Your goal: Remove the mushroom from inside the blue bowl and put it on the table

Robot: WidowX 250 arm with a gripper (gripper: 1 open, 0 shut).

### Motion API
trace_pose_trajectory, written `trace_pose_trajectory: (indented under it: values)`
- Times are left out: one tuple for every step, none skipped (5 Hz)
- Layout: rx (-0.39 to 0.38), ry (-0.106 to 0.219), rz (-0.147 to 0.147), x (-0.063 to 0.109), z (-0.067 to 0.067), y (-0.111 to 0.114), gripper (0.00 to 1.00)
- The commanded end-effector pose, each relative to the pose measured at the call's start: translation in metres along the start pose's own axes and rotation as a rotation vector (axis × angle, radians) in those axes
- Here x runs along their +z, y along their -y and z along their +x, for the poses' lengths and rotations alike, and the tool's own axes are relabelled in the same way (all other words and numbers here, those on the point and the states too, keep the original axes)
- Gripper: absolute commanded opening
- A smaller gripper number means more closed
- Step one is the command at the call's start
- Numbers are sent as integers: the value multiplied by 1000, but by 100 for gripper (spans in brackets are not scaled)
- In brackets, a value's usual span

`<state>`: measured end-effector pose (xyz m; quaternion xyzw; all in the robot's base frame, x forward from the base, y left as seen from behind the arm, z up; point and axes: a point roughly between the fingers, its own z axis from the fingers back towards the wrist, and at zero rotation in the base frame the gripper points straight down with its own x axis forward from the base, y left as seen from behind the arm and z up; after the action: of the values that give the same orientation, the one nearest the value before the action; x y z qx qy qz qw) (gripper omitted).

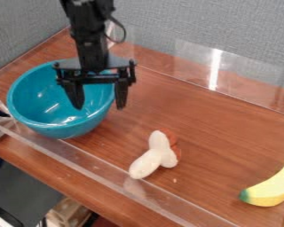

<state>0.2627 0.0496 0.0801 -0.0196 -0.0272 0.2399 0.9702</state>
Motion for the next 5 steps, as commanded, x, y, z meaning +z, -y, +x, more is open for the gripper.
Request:
trace_pose_trajectory:
  values:
    - [-6, 28, 2, 0, 5, 2, 100]
    - [7, 23, 19, -10, 7, 0, 0]
    - [12, 23, 21, -9, 7, 0, 100]
    - [14, 20, 22, -8, 5, 0, 0]
    - [18, 17, 23, -8, 4, 0, 0]
